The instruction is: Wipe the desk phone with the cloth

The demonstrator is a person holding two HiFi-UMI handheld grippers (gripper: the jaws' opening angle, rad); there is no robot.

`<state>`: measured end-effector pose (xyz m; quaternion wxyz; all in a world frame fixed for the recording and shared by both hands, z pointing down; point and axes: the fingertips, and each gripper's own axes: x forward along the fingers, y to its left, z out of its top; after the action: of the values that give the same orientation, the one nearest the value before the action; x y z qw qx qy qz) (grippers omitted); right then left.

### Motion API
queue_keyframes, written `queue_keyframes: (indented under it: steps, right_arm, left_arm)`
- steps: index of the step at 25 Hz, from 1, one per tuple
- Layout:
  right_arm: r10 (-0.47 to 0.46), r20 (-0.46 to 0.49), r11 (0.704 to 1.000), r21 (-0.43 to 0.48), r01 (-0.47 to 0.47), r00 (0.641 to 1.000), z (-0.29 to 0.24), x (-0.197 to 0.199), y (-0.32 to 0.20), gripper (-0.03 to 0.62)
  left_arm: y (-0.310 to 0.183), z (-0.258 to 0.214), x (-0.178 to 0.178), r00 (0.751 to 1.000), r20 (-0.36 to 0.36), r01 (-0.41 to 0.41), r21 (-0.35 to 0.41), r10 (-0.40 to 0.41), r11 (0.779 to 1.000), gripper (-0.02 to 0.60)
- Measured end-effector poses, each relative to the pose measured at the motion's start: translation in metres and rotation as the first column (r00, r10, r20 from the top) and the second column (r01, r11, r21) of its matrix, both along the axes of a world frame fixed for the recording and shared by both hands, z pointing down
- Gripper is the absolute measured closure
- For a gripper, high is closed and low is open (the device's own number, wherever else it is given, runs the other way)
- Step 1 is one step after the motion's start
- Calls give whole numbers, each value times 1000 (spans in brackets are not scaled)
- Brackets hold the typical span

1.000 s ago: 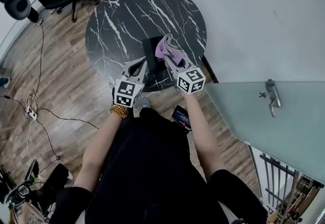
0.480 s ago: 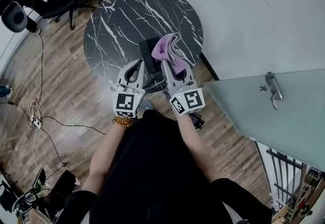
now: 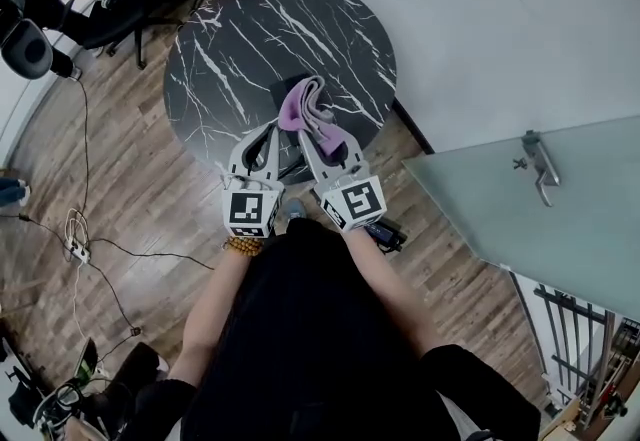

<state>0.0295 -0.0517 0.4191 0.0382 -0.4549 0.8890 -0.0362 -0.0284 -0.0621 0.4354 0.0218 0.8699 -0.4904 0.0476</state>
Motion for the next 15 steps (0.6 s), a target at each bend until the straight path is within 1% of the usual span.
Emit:
queue_keyframes:
  steps: [15]
  right_arm:
    - [21,21,998,-52,-20,1000,12,16,8,516]
  left_arm:
    - [7,12,14,999,14,-33,-29,34,999,568]
